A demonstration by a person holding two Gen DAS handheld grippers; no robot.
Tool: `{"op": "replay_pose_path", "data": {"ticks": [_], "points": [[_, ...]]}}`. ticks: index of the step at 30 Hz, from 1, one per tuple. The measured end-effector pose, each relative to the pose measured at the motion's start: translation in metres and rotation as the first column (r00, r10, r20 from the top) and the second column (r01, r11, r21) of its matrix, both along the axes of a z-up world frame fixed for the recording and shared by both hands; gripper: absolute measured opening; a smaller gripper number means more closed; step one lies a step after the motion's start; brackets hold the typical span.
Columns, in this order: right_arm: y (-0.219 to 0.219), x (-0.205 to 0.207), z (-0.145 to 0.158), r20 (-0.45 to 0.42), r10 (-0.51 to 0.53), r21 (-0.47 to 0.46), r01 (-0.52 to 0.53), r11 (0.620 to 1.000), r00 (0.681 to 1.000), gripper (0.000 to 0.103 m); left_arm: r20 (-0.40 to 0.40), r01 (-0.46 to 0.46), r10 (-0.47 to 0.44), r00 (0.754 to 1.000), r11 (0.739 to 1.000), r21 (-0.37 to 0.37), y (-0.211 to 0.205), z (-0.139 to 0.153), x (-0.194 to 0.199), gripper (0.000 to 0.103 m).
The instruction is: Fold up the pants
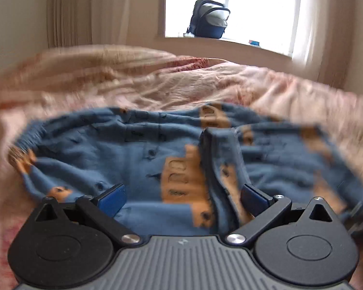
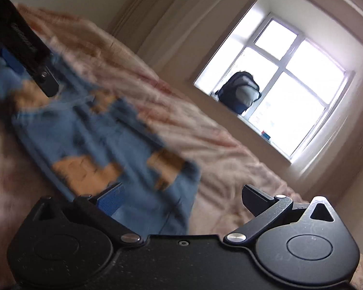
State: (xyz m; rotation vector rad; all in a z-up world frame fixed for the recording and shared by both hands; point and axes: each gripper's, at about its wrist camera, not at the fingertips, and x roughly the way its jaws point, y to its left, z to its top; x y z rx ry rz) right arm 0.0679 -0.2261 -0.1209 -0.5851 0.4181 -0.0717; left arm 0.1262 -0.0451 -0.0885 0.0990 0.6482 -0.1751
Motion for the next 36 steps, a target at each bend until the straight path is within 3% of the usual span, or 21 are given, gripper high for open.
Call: {"op": "replay_pose_path", "data": {"ticks": [2, 5, 7, 12, 14, 16, 18, 20, 22, 24, 27, 30, 33, 36], "points": [[-0.010, -0.001, 0.004, 0.009, -0.055, 0.000, 0.055, 0.999, 0.998, 0.102, 0.006, -0.023, 0.023, 1.000, 1.000, 0.020, -0.001, 0.003, -0.002, 0.103], [-0.028, -0.003, 0.009, 0.016, -0.162, -0.016, 0.162, 0.987, 0.987, 0.102, -0.060, -0.043, 0.041, 0.997, 0.998, -0.034, 0.010, 0.010, 0.005, 0.103], [-0.035, -0.001, 0.017, 0.028, -0.177, 0.004, 0.177, 0.984, 0.984, 0.102, -0.086, -0.055, 0.050, 0.995, 0.997, -0.057, 0.019, 0.019, 0.004, 0.103], [0.000, 0.018, 0.035, 0.067, 0.054, 0.069, -0.058, 0.996, 0.996, 0.102, -0.071, -0.094, 0.091, 0.993, 0.995, -0.040, 0.057, 0.042, -0.006, 0.103], [0.015, 0.032, 0.033, 0.026, 0.161, 0.147, -0.163, 0.976, 0.987, 0.102, -0.072, -0.133, 0.129, 0.989, 0.989, -0.064, 0.077, 0.048, -0.005, 0.103], [0.030, 0.047, 0.019, -0.062, 0.249, 0.167, -0.235, 0.957, 0.967, 0.102, -0.091, -0.189, 0.180, 0.979, 0.976, -0.104, 0.096, 0.048, -0.002, 0.103], [0.036, 0.053, 0.011, -0.095, 0.255, 0.140, -0.241, 0.960, 0.962, 0.102, -0.119, -0.255, 0.238, 0.964, 0.955, -0.152, 0.115, 0.042, 0.002, 0.103], [0.033, 0.053, 0.023, -0.070, 0.277, 0.145, -0.265, 0.953, 0.958, 0.102, -0.163, -0.328, 0.299, 0.940, 0.923, -0.199, 0.133, 0.034, 0.005, 0.103], [0.032, 0.058, 0.035, -0.056, 0.287, 0.091, -0.281, 0.955, 0.956, 0.102, -0.205, -0.377, 0.332, 0.921, 0.892, -0.248, 0.146, 0.029, 0.008, 0.103], [0.033, 0.069, 0.045, -0.061, 0.288, 0.056, -0.285, 0.957, 0.956, 0.102, -0.224, -0.391, 0.336, 0.915, 0.873, -0.291, 0.155, 0.026, 0.010, 0.103], [0.037, 0.089, 0.049, -0.093, 0.273, 0.150, -0.258, 0.955, 0.957, 0.102, -0.205, -0.369, 0.319, 0.925, 0.881, -0.296, 0.155, 0.024, 0.009, 0.103], [0.047, 0.115, 0.026, -0.252, 0.291, 0.240, -0.231, 0.943, 0.923, 0.102, -0.189, -0.353, 0.310, 0.932, 0.896, -0.268, 0.151, 0.020, 0.007, 0.103], [0.038, 0.120, 0.028, -0.240, 0.244, 0.335, -0.155, 0.929, 0.940, 0.102, -0.177, -0.344, 0.306, 0.936, 0.900, -0.266, 0.150, 0.020, 0.006, 0.103], [0.036, 0.127, 0.046, -0.233, 0.228, 0.306, -0.151, 0.940, 0.945, 0.102, -0.175, -0.349, 0.308, 0.935, 0.886, -0.305, 0.156, 0.020, 0.009, 0.103]]}}
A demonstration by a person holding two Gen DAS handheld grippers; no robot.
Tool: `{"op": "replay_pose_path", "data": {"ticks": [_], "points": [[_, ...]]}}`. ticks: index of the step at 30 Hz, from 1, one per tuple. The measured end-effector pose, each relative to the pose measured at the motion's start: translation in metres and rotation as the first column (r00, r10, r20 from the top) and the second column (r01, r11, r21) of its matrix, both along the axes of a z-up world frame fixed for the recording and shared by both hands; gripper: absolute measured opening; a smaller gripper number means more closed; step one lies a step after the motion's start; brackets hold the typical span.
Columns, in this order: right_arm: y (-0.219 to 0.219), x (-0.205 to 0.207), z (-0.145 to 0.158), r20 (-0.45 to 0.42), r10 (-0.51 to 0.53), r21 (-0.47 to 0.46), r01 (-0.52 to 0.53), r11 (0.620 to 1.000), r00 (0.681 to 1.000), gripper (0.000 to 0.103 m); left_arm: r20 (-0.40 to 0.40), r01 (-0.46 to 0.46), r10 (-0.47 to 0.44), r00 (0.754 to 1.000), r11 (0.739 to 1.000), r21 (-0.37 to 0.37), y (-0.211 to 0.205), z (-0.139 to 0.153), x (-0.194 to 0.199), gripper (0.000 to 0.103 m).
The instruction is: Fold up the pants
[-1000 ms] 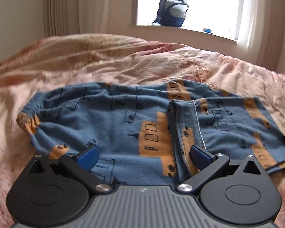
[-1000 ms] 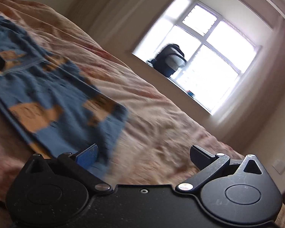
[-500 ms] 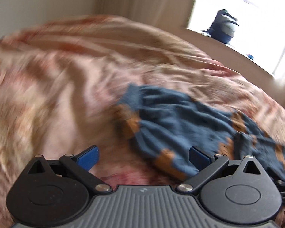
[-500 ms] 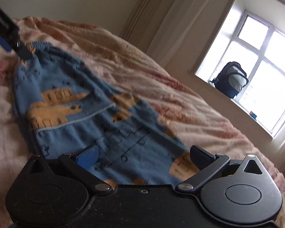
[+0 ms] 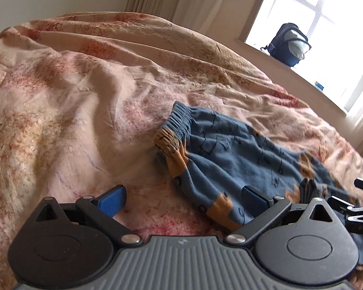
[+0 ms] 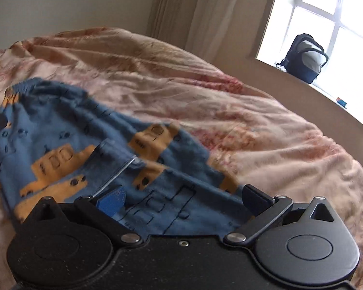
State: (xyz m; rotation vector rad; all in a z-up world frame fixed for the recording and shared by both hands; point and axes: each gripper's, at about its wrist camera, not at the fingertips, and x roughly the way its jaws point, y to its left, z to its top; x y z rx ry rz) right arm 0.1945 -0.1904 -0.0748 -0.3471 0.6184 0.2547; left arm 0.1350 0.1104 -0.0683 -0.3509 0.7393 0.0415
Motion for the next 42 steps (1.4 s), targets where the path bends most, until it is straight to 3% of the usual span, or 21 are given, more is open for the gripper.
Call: {"op": "replay_pose_path", "data": {"ticks": [3, 6, 9, 11, 16, 18, 20, 22, 24, 27, 31, 37, 39, 42], "points": [[0.011, 0.020, 0.026, -0.046, 0.083, -0.071, -0.086, 0.994, 0.996, 0.102, 0.014, -0.005, 0.006, 1.000, 0.998, -0.060, 0.011, 0.000, 0.001, 0.103], [0.036, 0.050, 0.053, -0.142, 0.216, -0.088, -0.230, 0.969, 0.966, 0.102, 0.037, -0.016, 0.019, 0.999, 0.995, -0.102, 0.024, -0.003, -0.001, 0.103], [0.073, 0.093, 0.061, -0.326, 0.375, 0.022, -0.390, 0.921, 0.868, 0.102, 0.037, -0.035, 0.041, 0.998, 0.988, -0.147, 0.035, -0.002, 0.003, 0.103], [0.095, 0.115, 0.060, -0.354, 0.416, 0.072, -0.419, 0.905, 0.838, 0.100, 0.049, -0.047, 0.058, 0.997, 0.978, -0.202, 0.042, -0.003, 0.002, 0.103], [0.144, 0.152, 0.054, -0.362, 0.538, 0.272, -0.466, 0.842, 0.761, 0.079, 0.053, -0.058, 0.075, 0.996, 0.961, -0.271, 0.052, -0.009, 0.002, 0.103], [0.162, 0.156, 0.049, -0.347, 0.596, 0.287, -0.523, 0.803, 0.724, 0.065, 0.051, -0.060, 0.078, 0.996, 0.957, -0.283, 0.054, -0.012, 0.003, 0.103], [0.175, 0.155, 0.042, -0.361, 0.642, 0.285, -0.575, 0.767, 0.677, 0.060, 0.056, -0.056, 0.075, 0.996, 0.957, -0.283, 0.056, -0.013, 0.003, 0.103], [0.183, 0.157, 0.031, -0.395, 0.649, 0.280, -0.588, 0.759, 0.650, 0.048, 0.062, -0.051, 0.072, 0.996, 0.957, -0.284, 0.056, -0.014, 0.003, 0.103], [0.183, 0.159, 0.021, -0.421, 0.635, 0.276, -0.575, 0.770, 0.648, 0.024, 0.071, -0.041, 0.063, 0.996, 0.958, -0.284, 0.055, -0.014, 0.003, 0.102], [0.172, 0.154, 0.018, -0.379, 0.653, 0.307, -0.576, 0.757, 0.656, 0.011, 0.100, 0.005, 0.026, 0.995, 0.956, -0.294, 0.056, -0.014, 0.004, 0.100], [0.158, 0.154, 0.016, -0.344, 0.643, 0.327, -0.555, 0.765, 0.684, 0.008, 0.146, 0.068, -0.015, 0.989, 0.929, -0.365, 0.062, -0.015, 0.012, 0.091], [0.154, 0.156, 0.007, -0.337, 0.634, 0.355, -0.530, 0.770, 0.696, 0.008, 0.095, 0.068, -0.024, 0.995, 0.868, -0.492, 0.072, -0.037, 0.032, 0.054], [0.153, 0.157, 0.006, -0.338, 0.628, 0.366, -0.517, 0.774, 0.701, 0.008, 0.072, 0.042, -0.007, 0.997, 0.872, -0.488, 0.072, -0.041, 0.035, 0.035], [0.152, 0.156, 0.005, -0.331, 0.613, 0.368, -0.500, 0.784, 0.718, 0.012, 0.049, 0.016, 0.008, 0.999, 0.890, -0.456, 0.070, -0.043, 0.038, 0.027]]}}
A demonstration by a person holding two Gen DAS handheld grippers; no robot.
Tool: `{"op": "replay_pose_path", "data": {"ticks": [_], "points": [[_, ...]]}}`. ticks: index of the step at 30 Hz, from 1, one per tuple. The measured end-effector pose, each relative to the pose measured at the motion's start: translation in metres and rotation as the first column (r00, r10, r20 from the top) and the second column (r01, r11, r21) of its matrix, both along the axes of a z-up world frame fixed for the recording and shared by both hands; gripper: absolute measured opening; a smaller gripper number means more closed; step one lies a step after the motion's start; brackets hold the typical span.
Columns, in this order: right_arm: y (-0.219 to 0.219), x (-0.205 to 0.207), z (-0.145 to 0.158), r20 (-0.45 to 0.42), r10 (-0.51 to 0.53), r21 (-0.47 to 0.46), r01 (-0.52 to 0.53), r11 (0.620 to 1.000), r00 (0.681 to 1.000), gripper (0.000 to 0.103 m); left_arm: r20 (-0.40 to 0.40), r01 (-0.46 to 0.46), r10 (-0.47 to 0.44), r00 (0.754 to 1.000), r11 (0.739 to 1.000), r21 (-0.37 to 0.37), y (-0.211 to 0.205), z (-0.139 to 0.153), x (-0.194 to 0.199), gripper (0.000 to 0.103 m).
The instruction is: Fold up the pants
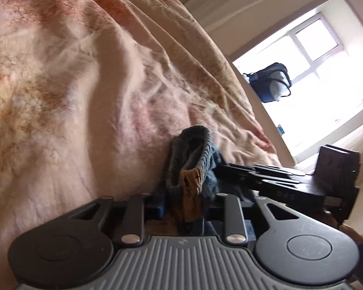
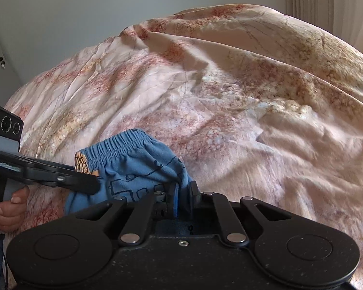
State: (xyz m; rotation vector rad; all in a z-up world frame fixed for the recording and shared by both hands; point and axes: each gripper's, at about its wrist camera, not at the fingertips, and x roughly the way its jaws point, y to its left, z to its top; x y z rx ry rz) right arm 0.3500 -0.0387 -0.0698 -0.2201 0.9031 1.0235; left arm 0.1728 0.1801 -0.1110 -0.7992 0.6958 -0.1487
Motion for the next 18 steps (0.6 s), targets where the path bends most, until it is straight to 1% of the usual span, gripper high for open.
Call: {"op": "replay_pose_path", "data": {"ticks": [1, 3, 5, 7, 8, 9, 10, 13, 15, 16, 17, 18], "points": [[-0.001, -0.001, 0.000, 0.005, -0.020, -0.002, 0.020, 1.000, 1.000, 0.016, 0.002, -0.006, 0.006, 1.000, 1.000, 0.004, -0.001, 0.001, -0.001, 0.026], [-0.003, -0.003, 0.004, 0.019, -0.068, 0.001, 0.068, 0.998, 0.998, 0.032, 0.007, -0.011, 0.011, 1.000, 0.999, 0.034, -0.005, 0.004, 0.000, 0.024], [-0.008, -0.009, 0.011, 0.052, -0.113, 0.009, 0.112, 0.994, 0.992, 0.036, 0.021, -0.005, 0.003, 1.000, 0.995, 0.096, -0.011, 0.010, 0.000, 0.023], [-0.015, -0.019, 0.021, 0.106, -0.162, -0.014, 0.164, 0.986, 0.981, 0.042, 0.029, 0.000, -0.005, 1.000, 0.990, 0.140, -0.016, 0.014, -0.002, 0.023], [-0.019, -0.027, 0.025, 0.145, -0.182, -0.032, 0.189, 0.982, 0.973, 0.054, 0.032, 0.002, -0.007, 0.999, 0.988, 0.153, -0.017, 0.015, -0.001, 0.023], [-0.025, -0.036, 0.028, 0.182, -0.202, -0.045, 0.213, 0.976, 0.962, 0.063, 0.033, 0.003, -0.009, 0.999, 0.988, 0.158, -0.017, 0.016, -0.001, 0.023], [-0.032, -0.046, 0.032, 0.218, -0.222, -0.062, 0.241, 0.969, 0.950, 0.065, 0.032, 0.004, -0.009, 0.999, 0.988, 0.157, -0.017, 0.016, 0.000, 0.023], [-0.055, -0.080, 0.037, 0.305, -0.307, -0.114, 0.355, 0.928, 0.901, 0.075, 0.024, 0.003, -0.007, 1.000, 0.991, 0.137, -0.015, 0.015, 0.001, 0.023], [-0.071, -0.107, 0.039, 0.372, -0.366, -0.132, 0.439, 0.889, 0.853, 0.087, 0.021, 0.003, -0.006, 1.000, 0.991, 0.130, -0.013, 0.015, 0.000, 0.023], [-0.080, -0.121, 0.039, 0.406, -0.383, -0.135, 0.469, 0.873, 0.829, 0.090, 0.020, 0.003, -0.006, 1.000, 0.991, 0.131, -0.013, 0.015, 0.000, 0.023], [-0.087, -0.135, 0.038, 0.442, -0.392, -0.140, 0.494, 0.858, 0.807, 0.098, 0.020, 0.003, -0.006, 1.000, 0.991, 0.134, -0.014, 0.015, 0.000, 0.023], [-0.092, -0.149, 0.037, 0.484, -0.397, -0.148, 0.520, 0.841, 0.780, 0.102, 0.020, 0.003, -0.006, 1.000, 0.990, 0.138, -0.014, 0.016, -0.001, 0.023]]}}
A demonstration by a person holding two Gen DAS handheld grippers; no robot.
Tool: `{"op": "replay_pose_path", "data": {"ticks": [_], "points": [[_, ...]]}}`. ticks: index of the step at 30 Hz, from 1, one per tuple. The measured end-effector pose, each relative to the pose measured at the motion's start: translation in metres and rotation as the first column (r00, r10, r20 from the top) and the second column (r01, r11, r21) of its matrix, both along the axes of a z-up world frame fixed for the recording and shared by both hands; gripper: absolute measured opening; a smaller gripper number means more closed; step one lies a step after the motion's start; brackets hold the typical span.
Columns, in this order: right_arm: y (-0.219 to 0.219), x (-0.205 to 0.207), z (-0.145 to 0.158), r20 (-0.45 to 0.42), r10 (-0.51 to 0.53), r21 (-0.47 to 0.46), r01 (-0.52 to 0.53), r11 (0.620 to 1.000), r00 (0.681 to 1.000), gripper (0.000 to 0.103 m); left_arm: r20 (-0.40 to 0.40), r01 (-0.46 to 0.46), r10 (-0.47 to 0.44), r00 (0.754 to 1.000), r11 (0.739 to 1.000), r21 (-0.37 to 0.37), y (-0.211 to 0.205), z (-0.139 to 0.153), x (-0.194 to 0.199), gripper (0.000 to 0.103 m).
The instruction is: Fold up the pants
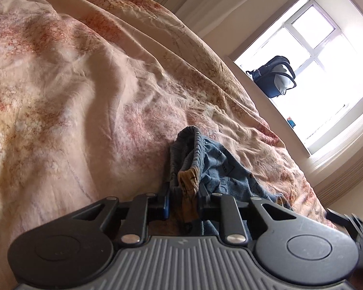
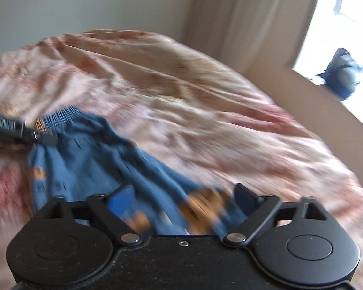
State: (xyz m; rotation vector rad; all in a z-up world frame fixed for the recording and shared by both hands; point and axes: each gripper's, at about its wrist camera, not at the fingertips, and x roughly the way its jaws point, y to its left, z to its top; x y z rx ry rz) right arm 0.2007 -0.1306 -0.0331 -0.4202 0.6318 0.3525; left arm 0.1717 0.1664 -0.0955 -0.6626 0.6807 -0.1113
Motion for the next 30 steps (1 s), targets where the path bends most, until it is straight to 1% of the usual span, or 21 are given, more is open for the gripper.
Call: {"op": "replay_pose_path", "data": {"ticks": [2, 4, 5, 7, 9, 12, 14, 15, 18, 20, 22, 25, 27, 30], "points": [[-0.006, -0.023, -0.007, 0.059, -0.038, -0.063, 0.041, 0.997, 0.998, 0.102, 0.002, 0.000, 0.000, 1.000, 1.000, 0.011, -0.001, 0.000, 0.000, 0.023], [-0.010, -0.042, -0.019, 0.085, -0.060, -0.109, 0.069, 0.992, 0.995, 0.102, 0.004, -0.001, 0.001, 1.000, 1.000, 0.022, -0.002, 0.001, -0.001, 0.023], [-0.010, -0.048, -0.028, 0.082, -0.068, -0.131, 0.078, 0.988, 0.994, 0.102, 0.007, -0.001, 0.001, 1.000, 1.000, 0.030, -0.003, 0.001, -0.001, 0.023], [-0.006, -0.056, -0.048, 0.069, -0.065, -0.192, 0.077, 0.978, 0.996, 0.102, 0.011, 0.000, 0.000, 1.000, 0.999, 0.047, -0.005, 0.002, -0.001, 0.023], [-0.002, -0.065, -0.063, 0.119, -0.053, -0.222, 0.078, 0.972, 0.991, 0.102, 0.019, -0.001, -0.001, 1.000, 0.998, 0.064, -0.007, 0.004, -0.001, 0.022], [0.003, -0.071, -0.067, 0.175, -0.024, -0.256, 0.069, 0.964, 0.984, 0.102, 0.042, -0.001, -0.003, 0.999, 0.995, 0.103, -0.012, 0.009, -0.003, 0.020], [0.004, -0.073, -0.062, 0.193, -0.021, -0.258, 0.072, 0.963, 0.981, 0.102, 0.065, 0.000, -0.009, 0.998, 0.991, 0.136, -0.018, 0.016, -0.006, 0.019], [0.002, -0.075, -0.059, 0.204, -0.025, -0.245, 0.076, 0.966, 0.979, 0.102, 0.079, -0.001, -0.011, 0.997, 0.989, 0.148, -0.020, 0.020, -0.008, 0.019], [-0.006, -0.084, -0.047, 0.233, -0.052, -0.180, 0.096, 0.979, 0.971, 0.102, 0.128, 0.008, -0.036, 0.991, 0.976, 0.216, -0.034, 0.040, -0.014, 0.018], [-0.015, -0.092, -0.042, 0.252, -0.070, -0.139, 0.108, 0.984, 0.965, 0.102, 0.171, 0.020, -0.067, 0.983, 0.965, 0.261, -0.048, 0.057, -0.021, 0.018], [-0.027, -0.103, -0.039, 0.263, -0.073, -0.104, 0.104, 0.989, 0.962, 0.102, 0.212, 0.039, -0.113, 0.971, 0.944, 0.327, -0.068, 0.075, -0.030, 0.018], [-0.044, -0.115, -0.038, 0.268, -0.083, -0.091, 0.111, 0.990, 0.960, 0.102, 0.267, 0.072, -0.205, 0.942, 0.898, 0.434, -0.107, 0.099, -0.045, 0.018], [-0.058, -0.123, -0.037, 0.281, -0.090, -0.084, 0.117, 0.990, 0.956, 0.102, 0.283, 0.103, -0.271, 0.920, 0.864, 0.494, -0.138, 0.113, -0.052, 0.018], [-0.083, -0.132, -0.032, 0.319, -0.118, -0.075, 0.149, 0.986, 0.940, 0.102, 0.290, 0.155, -0.366, 0.884, 0.815, 0.558, -0.188, 0.128, -0.060, 0.018]]}}
